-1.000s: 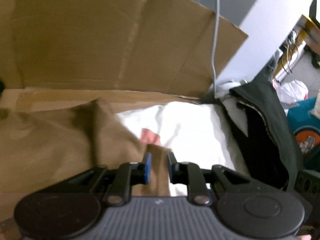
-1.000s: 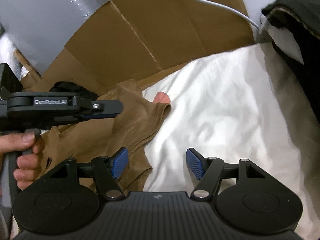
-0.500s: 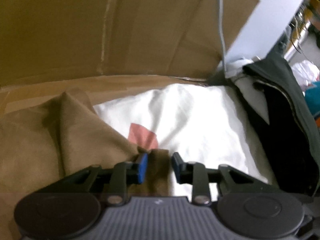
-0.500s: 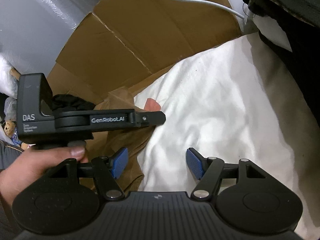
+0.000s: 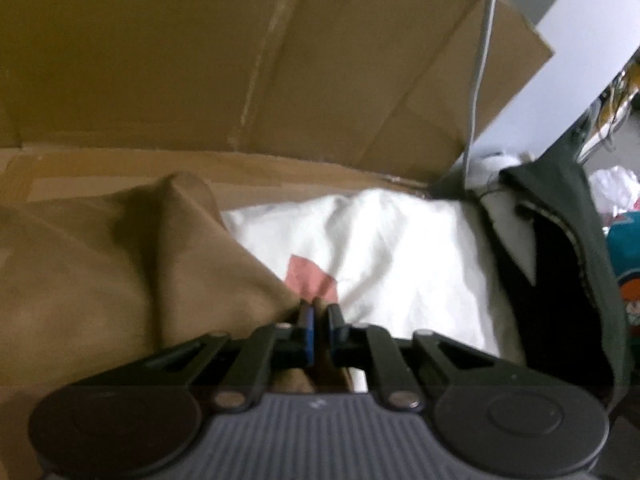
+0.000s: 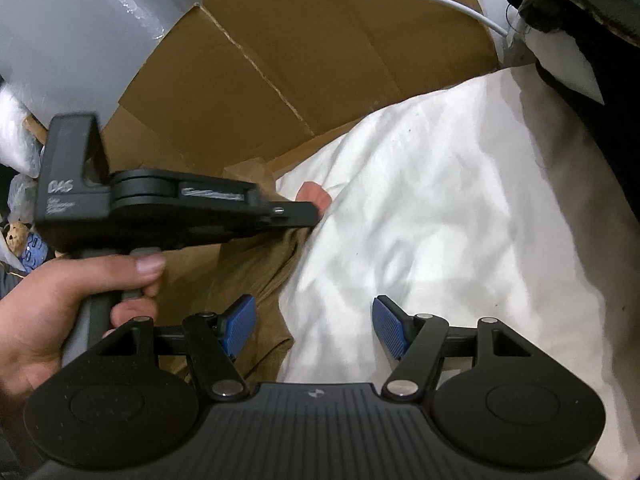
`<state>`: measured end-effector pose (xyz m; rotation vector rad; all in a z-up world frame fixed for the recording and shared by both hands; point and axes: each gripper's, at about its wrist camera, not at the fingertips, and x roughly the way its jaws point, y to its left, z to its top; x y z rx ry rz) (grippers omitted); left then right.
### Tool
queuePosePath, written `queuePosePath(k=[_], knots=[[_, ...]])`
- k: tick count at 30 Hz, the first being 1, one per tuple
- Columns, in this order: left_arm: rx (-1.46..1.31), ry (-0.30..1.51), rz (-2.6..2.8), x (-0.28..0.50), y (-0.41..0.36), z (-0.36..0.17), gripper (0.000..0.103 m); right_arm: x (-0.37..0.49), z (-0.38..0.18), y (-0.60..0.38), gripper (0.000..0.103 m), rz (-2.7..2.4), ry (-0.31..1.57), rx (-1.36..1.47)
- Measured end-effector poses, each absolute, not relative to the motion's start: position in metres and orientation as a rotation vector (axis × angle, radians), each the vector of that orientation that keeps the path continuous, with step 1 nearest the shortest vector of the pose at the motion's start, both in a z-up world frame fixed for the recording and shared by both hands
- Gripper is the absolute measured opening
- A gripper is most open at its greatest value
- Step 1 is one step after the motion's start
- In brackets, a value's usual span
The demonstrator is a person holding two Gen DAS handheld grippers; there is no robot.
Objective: Fold clothes
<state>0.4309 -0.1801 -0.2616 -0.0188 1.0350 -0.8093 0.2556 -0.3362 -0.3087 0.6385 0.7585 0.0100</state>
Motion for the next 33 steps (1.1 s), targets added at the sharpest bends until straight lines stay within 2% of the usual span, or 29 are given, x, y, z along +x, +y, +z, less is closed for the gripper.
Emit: queuePosePath(k=[8, 18, 33], knots=[[-0.055, 1.016, -0.772, 0.432, -0.127, -0.235, 0.007, 0.255, -0.303, -0.326, 0.069, 0.03, 0.755, 0.595], [-0.106, 1.026, -0.676, 0.44, -0.064, -0.229, 0.007, 0.254, -0.293, -0.316, 0.069, 0.044, 0.726, 0.533], [-0.124, 1.011, -0.618, 0.444, -0.034, -0.226, 0.009, 0.257, -0.293, -0.309, 0.069, 0.039, 0.752, 0.497]])
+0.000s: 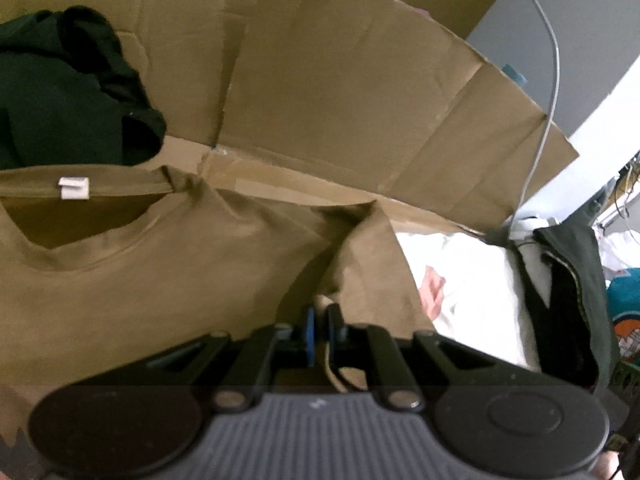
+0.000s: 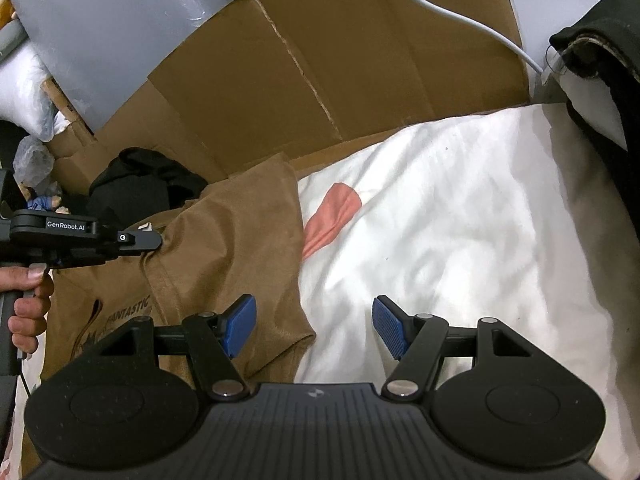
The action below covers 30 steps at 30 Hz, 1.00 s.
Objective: Fold clothes
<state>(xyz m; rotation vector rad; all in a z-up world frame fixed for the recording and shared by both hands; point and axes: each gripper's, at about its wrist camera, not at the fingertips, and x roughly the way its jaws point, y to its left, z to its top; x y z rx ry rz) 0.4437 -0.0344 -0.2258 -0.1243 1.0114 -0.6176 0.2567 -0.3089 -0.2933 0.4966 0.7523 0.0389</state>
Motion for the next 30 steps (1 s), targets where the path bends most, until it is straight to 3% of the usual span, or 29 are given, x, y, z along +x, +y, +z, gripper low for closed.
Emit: queuePosePath(k=[6, 8, 10, 13, 18, 21, 23, 25, 28, 30], knots=[[-0.144, 1.036, -0.543, 0.444, -0.015, -0.232, 0.018, 0.257, -0.293, -0.309, 0.069, 0.036, 0.757, 0.486], [-0.159, 1.052, -0.537, 0.443, -0.012, -0.235, 0.029, 0.256, -0.293, -0.31, 0.069, 0.034, 0.763, 0.476], [-0.17, 1.06, -0.538, 0.442, -0.012, -0.239, 0.048, 0.255, -0.293, -0.312, 0.069, 0.03, 0.766, 0.473], [-0.115, 1.042, -0.54, 0.442, -0.016, -0.242, 0.061, 0.255, -0.294, -0.313, 0.069, 0.032, 0.773, 0.476], [-0.086, 1.014, -0.5, 0.45, -0.017, -0.248, 0.063, 0.255, -0.294, -0.313, 0.069, 0.068, 0.789, 0.45], [-0.104, 0.993, -0.519, 0.456, -0.019, -0.252, 0.061, 0.256, -0.295, -0.312, 0.069, 0.096, 0.811, 0.426], [-0.094, 0.987, -0.533, 0.458, -0.022, -0.255, 0.048, 0.256, -0.296, -0.31, 0.069, 0.115, 0.824, 0.396], [-0.066, 0.989, -0.529, 0.461, -0.025, -0.258, 0.016, 0.256, -0.296, -0.308, 0.069, 0.142, 0.836, 0.371], [-0.082, 1.015, -0.553, 0.468, -0.023, -0.263, 0.006, 0.256, -0.299, -0.304, 0.069, 0.16, 0.85, 0.342], [-0.058, 1.0, -0.55, 0.469, -0.021, -0.26, 0.004, 0.257, -0.301, -0.302, 0.069, 0.161, 0.856, 0.325]])
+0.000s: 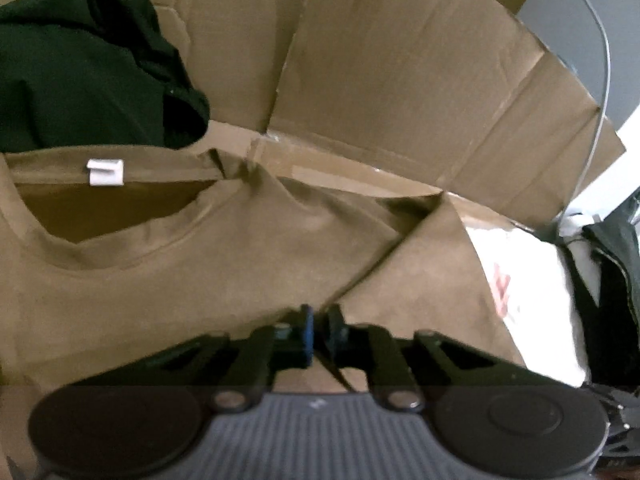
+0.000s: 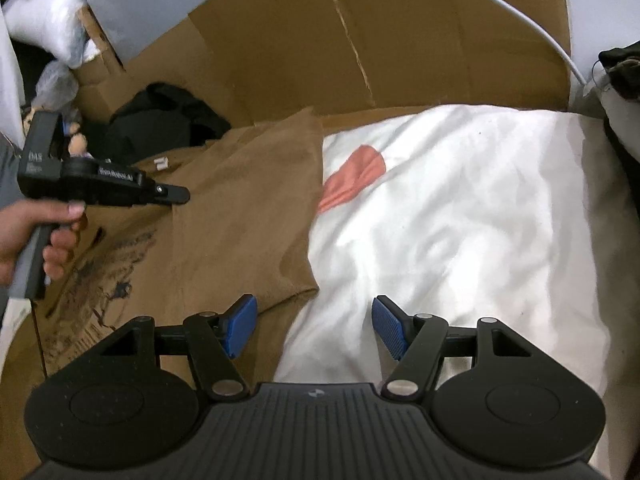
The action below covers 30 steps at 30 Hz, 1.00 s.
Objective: Fold clothes
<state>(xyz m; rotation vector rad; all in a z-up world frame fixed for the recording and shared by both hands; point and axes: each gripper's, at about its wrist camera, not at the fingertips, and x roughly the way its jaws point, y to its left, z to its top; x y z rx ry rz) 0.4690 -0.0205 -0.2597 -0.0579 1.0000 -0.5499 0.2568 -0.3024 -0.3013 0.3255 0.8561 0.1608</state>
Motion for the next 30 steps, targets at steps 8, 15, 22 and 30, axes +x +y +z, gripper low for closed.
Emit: queuePosePath(k=[8, 15, 22, 30], knots=[[-0.026, 0.972, -0.445, 0.468, -0.015, -0.248, 0.007, 0.258, -0.302, -0.301, 0.069, 0.14, 0.842, 0.315], [-0.068, 1.023, -0.478, 0.442, -0.009, -0.242, 0.024, 0.259, -0.303, -0.295, 0.068, 0.113, 0.838, 0.257], [-0.084, 1.12, -0.64, 0.399, -0.029, -0.242, 0.037, 0.259, -0.3, -0.294, 0.066, 0.098, 0.832, 0.247], [-0.063, 1.166, -0.678, 0.373, -0.042, -0.246, 0.043, 0.259, -0.293, -0.289, 0.058, 0.104, 0.813, 0.213]])
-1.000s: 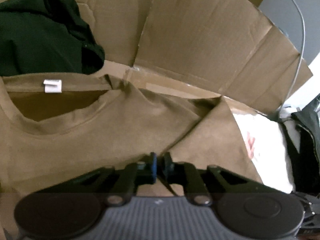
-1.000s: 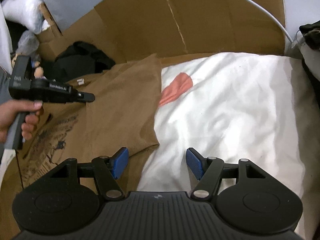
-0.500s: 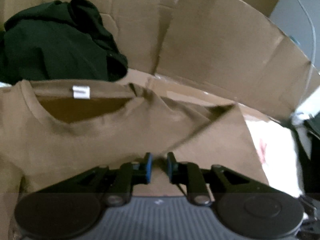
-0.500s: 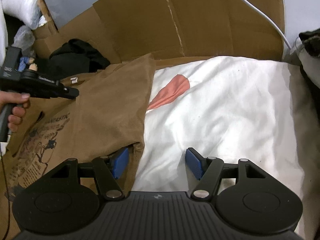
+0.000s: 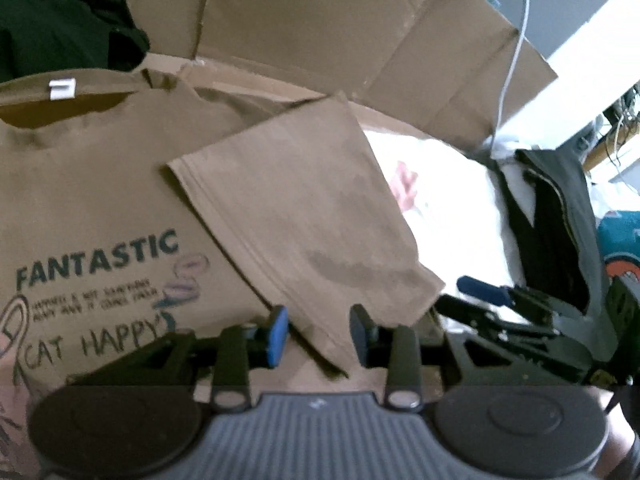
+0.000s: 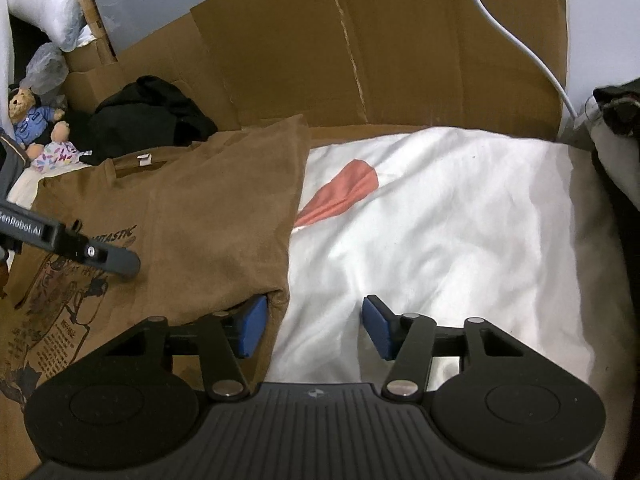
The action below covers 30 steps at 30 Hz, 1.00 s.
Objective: Fold clothes
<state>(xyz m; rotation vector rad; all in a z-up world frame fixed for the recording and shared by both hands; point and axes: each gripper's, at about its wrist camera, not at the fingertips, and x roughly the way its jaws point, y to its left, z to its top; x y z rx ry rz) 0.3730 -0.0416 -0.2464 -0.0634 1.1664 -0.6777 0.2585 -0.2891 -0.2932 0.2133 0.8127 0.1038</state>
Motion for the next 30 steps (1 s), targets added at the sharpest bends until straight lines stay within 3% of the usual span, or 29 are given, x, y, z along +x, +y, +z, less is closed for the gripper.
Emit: queuePosePath(k=[5, 11, 14, 15, 16, 18, 27, 30], knots=[[0.052, 1.169, -0.715, 0.361, -0.059, -0.253, 0.051, 0.257, -0.288, -0.281, 0.055, 0.163, 0.794, 0.183], [0.136, 1.168, -0.729, 0.351, -0.072, -0.262, 0.047, 0.258, -0.297, -0.28, 0.032, 0.173, 0.836, 0.21], [0.178, 1.151, -0.726, 0.349, -0.075, -0.266, 0.035, 0.259, -0.298, -0.28, 0.026, 0.177, 0.833, 0.237], [0.177, 1.147, -0.73, 0.348, -0.074, -0.266, 0.021, 0.259, -0.299, -0.279, 0.023, 0.178, 0.833, 0.237], [0.174, 1.146, -0.736, 0.348, -0.072, -0.266, 0.015, 0.26, -0.3, -0.278, 0.022, 0.18, 0.834, 0.235], [0.17, 1.14, -0.743, 0.347, -0.07, -0.264, 0.008, 0.262, -0.301, -0.277, 0.013, 0.169, 0.84, 0.227], [0.192, 1.172, -0.727, 0.339, -0.068, -0.266, 0.006, 0.262, -0.309, -0.29, 0.013, 0.117, 0.869, 0.342], [0.224, 1.149, -0.724, 0.332, -0.063, -0.258, 0.011, 0.259, -0.303, -0.296, 0.014, 0.161, 0.896, 0.362]])
